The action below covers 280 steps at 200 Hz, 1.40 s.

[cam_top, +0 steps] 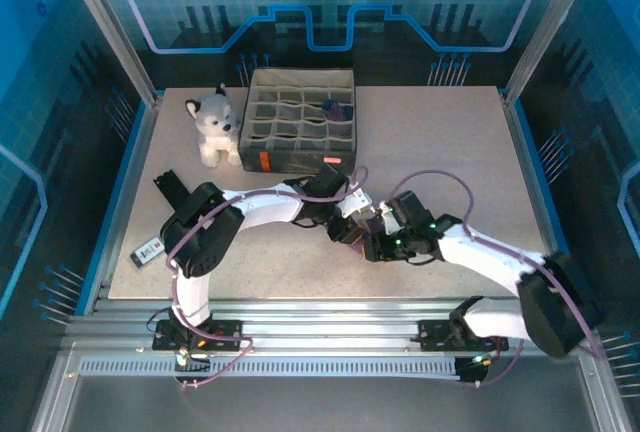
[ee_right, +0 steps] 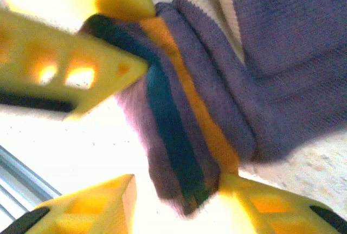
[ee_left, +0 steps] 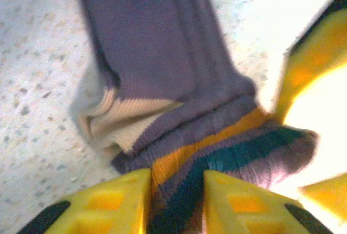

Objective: Roll the socks

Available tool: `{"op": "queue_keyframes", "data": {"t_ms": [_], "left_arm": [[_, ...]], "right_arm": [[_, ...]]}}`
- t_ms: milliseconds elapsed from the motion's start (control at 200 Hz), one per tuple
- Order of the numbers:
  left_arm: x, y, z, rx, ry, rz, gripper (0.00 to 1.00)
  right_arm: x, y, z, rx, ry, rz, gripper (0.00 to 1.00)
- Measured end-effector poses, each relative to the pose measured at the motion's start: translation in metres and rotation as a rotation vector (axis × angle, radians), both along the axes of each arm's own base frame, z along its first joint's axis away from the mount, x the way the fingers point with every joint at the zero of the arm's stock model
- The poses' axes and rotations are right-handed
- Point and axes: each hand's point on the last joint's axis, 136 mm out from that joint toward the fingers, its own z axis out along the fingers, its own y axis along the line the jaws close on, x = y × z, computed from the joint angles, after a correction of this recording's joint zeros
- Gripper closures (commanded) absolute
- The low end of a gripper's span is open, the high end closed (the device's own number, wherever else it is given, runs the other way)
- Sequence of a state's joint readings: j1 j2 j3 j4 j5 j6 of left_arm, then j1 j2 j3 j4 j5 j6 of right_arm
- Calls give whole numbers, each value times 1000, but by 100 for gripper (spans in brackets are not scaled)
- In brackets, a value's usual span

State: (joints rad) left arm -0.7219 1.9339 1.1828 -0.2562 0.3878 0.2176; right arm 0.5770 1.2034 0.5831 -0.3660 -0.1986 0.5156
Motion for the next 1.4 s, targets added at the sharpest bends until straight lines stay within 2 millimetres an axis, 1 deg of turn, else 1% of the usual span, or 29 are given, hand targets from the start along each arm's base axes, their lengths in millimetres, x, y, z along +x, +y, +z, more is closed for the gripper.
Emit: {"op": "queue_keyframes", "data": {"t_ms": [75, 125, 180, 280, 345, 420, 500, 585, 655, 755, 935, 1071, 1241, 1401], "left_arm": [[-1, 9, -14, 34, 53, 24, 71], [-1, 11, -14, 34, 70, 31, 71], [0, 12, -13, 39, 78, 42, 71], [-1, 12, -14, 49, 93, 49, 71], [-1, 12, -13, 52, 96, 49, 71], [-1, 12, -13, 56, 100, 49, 71], [-1, 13, -13, 59, 104, 49, 72], [-1, 13, -13, 61, 106, 49, 71], [-2, 13, -13, 60, 106, 47, 71], [-2, 13, -13, 60, 106, 47, 71], [-2, 13, -13, 59, 107, 47, 72], [-2, 12, -13, 59, 107, 47, 72], [-2, 12, -13, 59, 107, 47, 72], [-2, 12, -13, 58, 107, 47, 72]], "right_arm": [[5, 1, 26, 22, -130, 21, 58], [9, 0, 41, 26, -216, 31, 57], [11, -1, 49, 17, -271, 38, 57], [13, -7, 49, -25, -317, 50, 57], [10, -7, 45, -58, -346, 81, 58], [2, -2, 43, -89, -387, 142, 59], [-2, 5, 46, -114, -448, 205, 58], [0, 10, 51, -119, -488, 217, 57], [5, 11, 52, -120, -505, 201, 55], [11, 16, 47, -118, -495, 179, 54], [20, 26, 28, -96, -430, 133, 56], [23, 28, 15, -93, -379, 85, 56], [25, 22, -4, -123, -305, 28, 59], [30, 11, -19, -140, -233, -55, 65]]}}
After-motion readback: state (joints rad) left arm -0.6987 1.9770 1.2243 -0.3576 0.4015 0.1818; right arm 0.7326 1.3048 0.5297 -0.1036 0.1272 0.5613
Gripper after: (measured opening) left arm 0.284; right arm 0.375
